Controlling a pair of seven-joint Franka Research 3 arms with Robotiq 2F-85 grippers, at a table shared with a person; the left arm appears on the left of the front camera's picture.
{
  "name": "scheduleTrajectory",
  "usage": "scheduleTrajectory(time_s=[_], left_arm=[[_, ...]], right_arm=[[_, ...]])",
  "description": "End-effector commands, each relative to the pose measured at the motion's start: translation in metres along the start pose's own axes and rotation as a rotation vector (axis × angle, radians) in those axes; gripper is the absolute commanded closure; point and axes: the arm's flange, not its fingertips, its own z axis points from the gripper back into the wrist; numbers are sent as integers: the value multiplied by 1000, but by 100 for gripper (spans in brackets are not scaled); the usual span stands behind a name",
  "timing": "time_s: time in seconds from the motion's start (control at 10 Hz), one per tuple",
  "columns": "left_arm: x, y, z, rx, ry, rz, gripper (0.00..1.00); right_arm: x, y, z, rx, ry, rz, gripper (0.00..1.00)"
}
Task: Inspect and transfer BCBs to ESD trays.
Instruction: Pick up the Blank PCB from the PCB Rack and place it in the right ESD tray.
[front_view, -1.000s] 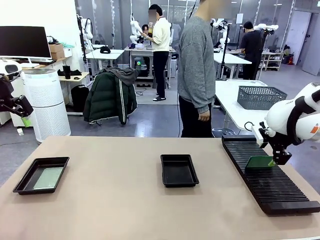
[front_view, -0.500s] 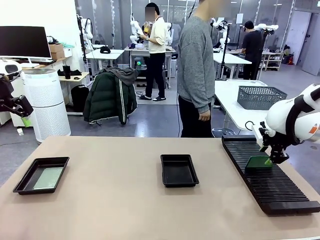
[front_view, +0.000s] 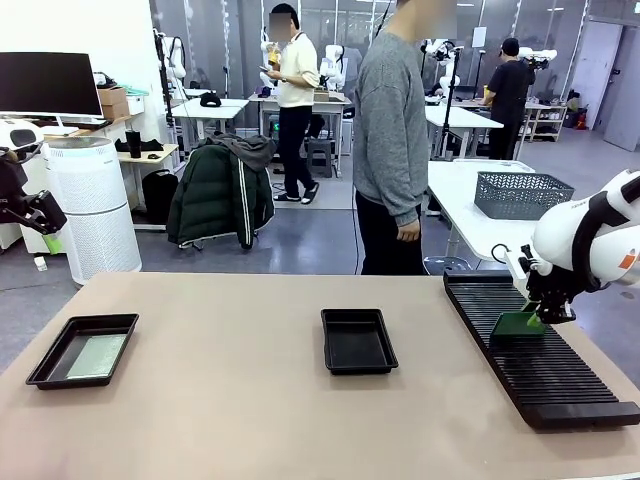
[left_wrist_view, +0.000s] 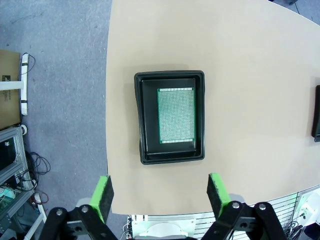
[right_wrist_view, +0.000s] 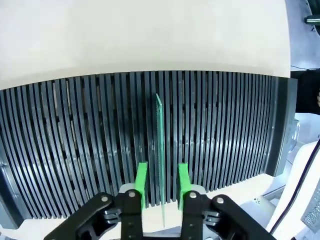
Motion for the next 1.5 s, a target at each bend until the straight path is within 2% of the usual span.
scheduleTrajectory(time_s=[0.0,0.1,0.2,0.3,0.4,0.5,1.4], left_arm=[[0,1,-1,0,-1,-5,0],[0,1,-1,0,-1,-5,0],[0,1,-1,0,-1,-5,0],[0,1,-1,0,-1,-5,0],[0,1,-1,0,-1,-5,0],[0,1,-1,0,-1,-5,0],[0,1,-1,0,-1,-5,0]], right_arm=[[-5,5,-8,-31,-5,16,67],[-4,5,-8,-35,-5,17,86],[-4,6,-8,-38,-5,17,80],[-3,6,-9,-35,-7,18,99],[-3,6,-9,-37,-5,14,93],[-2,7,-9,-39,-2,10,100],[1,3,-2,-4,2,3,100]])
